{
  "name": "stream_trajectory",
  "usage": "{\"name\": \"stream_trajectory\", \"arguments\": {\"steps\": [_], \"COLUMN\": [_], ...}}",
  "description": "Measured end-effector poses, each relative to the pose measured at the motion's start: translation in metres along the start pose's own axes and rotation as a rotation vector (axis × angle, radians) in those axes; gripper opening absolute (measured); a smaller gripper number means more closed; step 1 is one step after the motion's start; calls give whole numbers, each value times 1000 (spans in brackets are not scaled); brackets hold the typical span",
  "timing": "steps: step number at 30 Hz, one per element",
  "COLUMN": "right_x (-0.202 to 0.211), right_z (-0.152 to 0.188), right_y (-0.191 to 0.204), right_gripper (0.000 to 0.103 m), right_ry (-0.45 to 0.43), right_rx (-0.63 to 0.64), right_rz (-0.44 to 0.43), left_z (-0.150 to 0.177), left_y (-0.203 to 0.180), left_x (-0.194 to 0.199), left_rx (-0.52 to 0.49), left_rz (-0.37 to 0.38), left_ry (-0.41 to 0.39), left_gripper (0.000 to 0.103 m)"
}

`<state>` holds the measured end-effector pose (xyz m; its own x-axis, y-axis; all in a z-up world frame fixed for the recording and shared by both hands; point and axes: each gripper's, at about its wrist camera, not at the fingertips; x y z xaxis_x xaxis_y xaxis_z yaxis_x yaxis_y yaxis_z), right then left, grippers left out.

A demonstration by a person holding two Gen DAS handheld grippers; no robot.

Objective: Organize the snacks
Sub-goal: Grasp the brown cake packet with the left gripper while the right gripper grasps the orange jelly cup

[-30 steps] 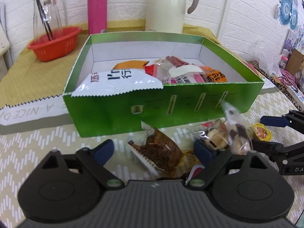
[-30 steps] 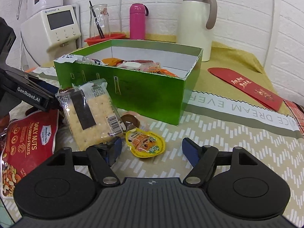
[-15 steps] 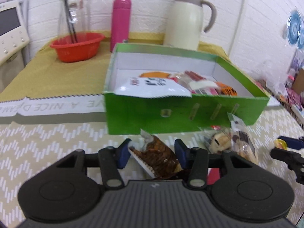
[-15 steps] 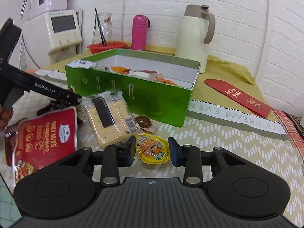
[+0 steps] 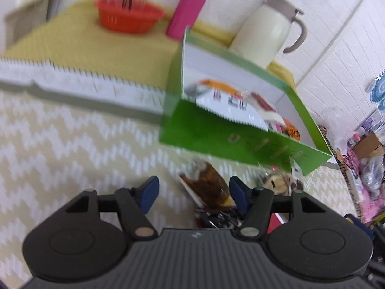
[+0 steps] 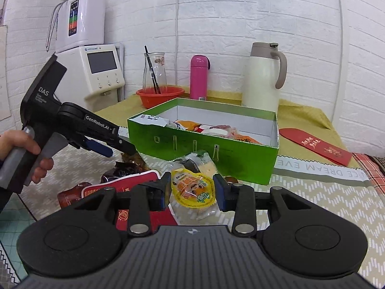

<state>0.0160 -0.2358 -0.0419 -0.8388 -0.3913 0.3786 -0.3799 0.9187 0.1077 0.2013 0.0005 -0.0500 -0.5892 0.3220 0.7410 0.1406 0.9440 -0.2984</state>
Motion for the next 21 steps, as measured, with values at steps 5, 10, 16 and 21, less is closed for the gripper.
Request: {"name": "stream_trajectory", "arguments": {"steps": [5, 10, 16, 21], "right_x": [0, 6, 27, 38], "right_z": [5, 10, 10, 8], "right_y": [-8, -5, -2, -8], "right_gripper": [69, 69, 68, 66], "right_ry": [25, 7, -59, -112], "right_rx": [-92, -100, -91, -134], "right_rz": [-10, -17, -8, 22], "left_z": [-3, 8, 8, 15], "left_y": [-39, -63, -42, -24], "left_x": [-12, -19, -6, 9], "left_rx": [-152, -217, -85, -69], "left_rz": [-153, -182, -141, -216], "left_ry": [49, 39, 9, -85], "left_gripper": [78, 70, 36, 32]}}
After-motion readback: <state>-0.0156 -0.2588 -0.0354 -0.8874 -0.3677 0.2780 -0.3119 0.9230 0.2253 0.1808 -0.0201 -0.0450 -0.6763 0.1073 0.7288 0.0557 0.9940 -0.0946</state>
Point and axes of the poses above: each gripper's, at about its wrist camera, not at the fingertips, and x roughly against the way its jaws point, y to its left, z to its underside, and after that the axes turned 10 degrees about -z, right-handed
